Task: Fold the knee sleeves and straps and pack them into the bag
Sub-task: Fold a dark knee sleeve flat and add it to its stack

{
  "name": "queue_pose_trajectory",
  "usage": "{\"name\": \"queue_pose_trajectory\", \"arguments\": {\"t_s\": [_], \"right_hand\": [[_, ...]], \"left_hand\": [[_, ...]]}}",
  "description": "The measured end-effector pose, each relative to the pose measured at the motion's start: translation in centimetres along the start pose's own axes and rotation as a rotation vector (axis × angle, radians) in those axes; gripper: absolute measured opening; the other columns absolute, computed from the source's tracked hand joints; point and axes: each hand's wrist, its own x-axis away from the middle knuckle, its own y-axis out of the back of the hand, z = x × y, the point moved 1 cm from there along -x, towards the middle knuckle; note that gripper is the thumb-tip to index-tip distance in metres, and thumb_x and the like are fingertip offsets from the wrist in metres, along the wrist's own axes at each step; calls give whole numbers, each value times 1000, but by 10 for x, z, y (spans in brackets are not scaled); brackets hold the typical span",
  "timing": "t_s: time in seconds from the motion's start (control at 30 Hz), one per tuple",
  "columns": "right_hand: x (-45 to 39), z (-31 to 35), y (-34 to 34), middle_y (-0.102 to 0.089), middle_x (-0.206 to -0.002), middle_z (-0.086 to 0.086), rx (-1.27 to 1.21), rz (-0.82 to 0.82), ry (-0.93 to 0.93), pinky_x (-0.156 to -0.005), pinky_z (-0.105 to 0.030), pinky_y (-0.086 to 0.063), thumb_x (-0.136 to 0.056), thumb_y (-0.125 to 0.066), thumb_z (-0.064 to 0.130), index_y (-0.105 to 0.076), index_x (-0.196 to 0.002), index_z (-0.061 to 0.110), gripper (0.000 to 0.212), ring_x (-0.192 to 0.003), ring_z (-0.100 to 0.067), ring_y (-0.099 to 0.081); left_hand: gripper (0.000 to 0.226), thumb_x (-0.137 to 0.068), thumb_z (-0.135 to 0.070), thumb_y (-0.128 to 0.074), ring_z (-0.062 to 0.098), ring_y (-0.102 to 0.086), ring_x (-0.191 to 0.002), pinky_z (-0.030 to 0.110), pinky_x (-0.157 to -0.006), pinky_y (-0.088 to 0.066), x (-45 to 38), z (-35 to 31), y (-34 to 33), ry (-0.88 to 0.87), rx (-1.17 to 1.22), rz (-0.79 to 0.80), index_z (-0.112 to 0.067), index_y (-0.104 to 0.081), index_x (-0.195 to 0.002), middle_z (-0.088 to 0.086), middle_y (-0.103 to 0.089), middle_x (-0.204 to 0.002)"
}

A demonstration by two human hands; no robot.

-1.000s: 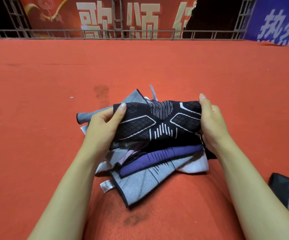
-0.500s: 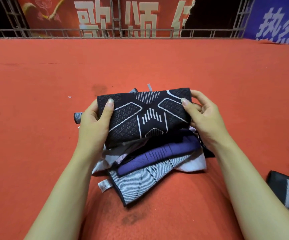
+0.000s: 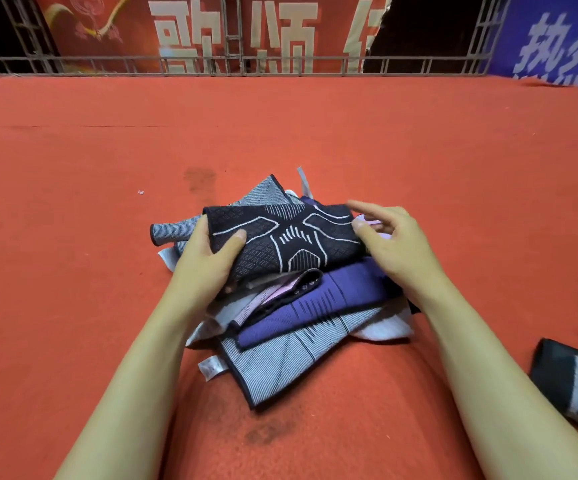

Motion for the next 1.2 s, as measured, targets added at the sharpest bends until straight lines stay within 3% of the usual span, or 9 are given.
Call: {"name": "queue_pose_trajectory", "arguments": {"t_s": [0.13, 0.3, 0.37, 0.5, 0.6, 0.7, 0.87, 1.0, 1.2], "right_hand": [[1, -2, 0, -66, -115, 2, 147, 97, -86, -81, -16, -45, -97, -70, 27, -60, -140, 30, 44, -90, -4, -68], [4, -6, 2, -73, -90, 4, 334, 88, -86, -70, -24, -33, -101, -62, 36, -75, -96, 19, 21, -93, -20, -66], [5, -5, 3, -76, -96, 0, 289, 17, -39, -72, -24, -36, -103, -61, 32, -76, -93, 20, 21, -98, -21, -67], [3, -1, 4, -74, -83, 0, 234, -77, -16, -63, -8, -39, -105, -56, 33, -71, -94, 24, 20, -77, -13, -68], [4, 8, -1, -71, -76, -6, -52, -37, -73, -52, -15, -51, -109, -50, 27, -63, -94, 20, 22, -61, -14, -75], [5, 15, -3, -73, -85, -4, -304, -39, -79, -61, -23, -59, -107, -58, 23, -65, -100, 14, 14, -70, -21, -77], [4, 2, 4, -78, -109, -7, -350, 106, -8, -95, -36, -57, -99, -69, 18, -74, -112, 14, 15, -98, -19, -72], [3, 3, 8, -78, -98, 1, -292, 35, 23, -79, -23, -53, -102, -65, 14, -73, -113, 12, 14, -82, -4, -67], [2, 4, 12, -77, -94, 0, -350, -6, -34, -75, -28, -55, -97, -72, 14, -59, -131, 24, 38, -86, -15, -71]], "left_hand": [[25, -103, -21, -63, 11, -70, -93, 23, -58, -53, 0, 3, 0, 51, 46, 16, -20, -59, -128, -3, -75, -117], [24, -104, -18, -62, 16, -67, -87, 28, -57, -48, 1, 5, 1, 103, 80, 17, -16, -62, -127, 3, -76, -115], [22, -104, -18, -62, 15, -68, -87, 34, -64, -49, 1, 5, 1, 110, 76, 18, -16, -63, -126, 1, -77, -113], [18, -104, -21, -62, -2, -64, -68, 15, -48, -45, -1, 3, 0, 111, 55, 0, -18, -65, -122, -10, -74, -100], [6, -106, -17, -59, -3, -51, -48, 13, -40, -36, -1, -2, -1, 138, 87, 13, -18, -65, -106, -17, -65, -70], [15, -106, -14, -56, 5, -36, -44, 15, -37, -29, -1, -9, 0, 189, 187, 35, -15, -62, -93, -11, -53, -59], [6, -100, -11, -61, 6, -40, -54, 14, -42, -35, -1, -18, 4, 306, 483, 75, -15, -65, -98, -1, -57, -77], [30, -87, -9, -72, 7, -57, -69, 16, -58, -48, 1, -21, 7, 218, 603, 175, -13, -64, -116, -1, -70, -94], [66, -86, -3, -71, 9, -74, -92, 20, -73, -58, -1, -28, 14, 202, 562, 55, -3, -48, -148, 3, -76, -115]]}}
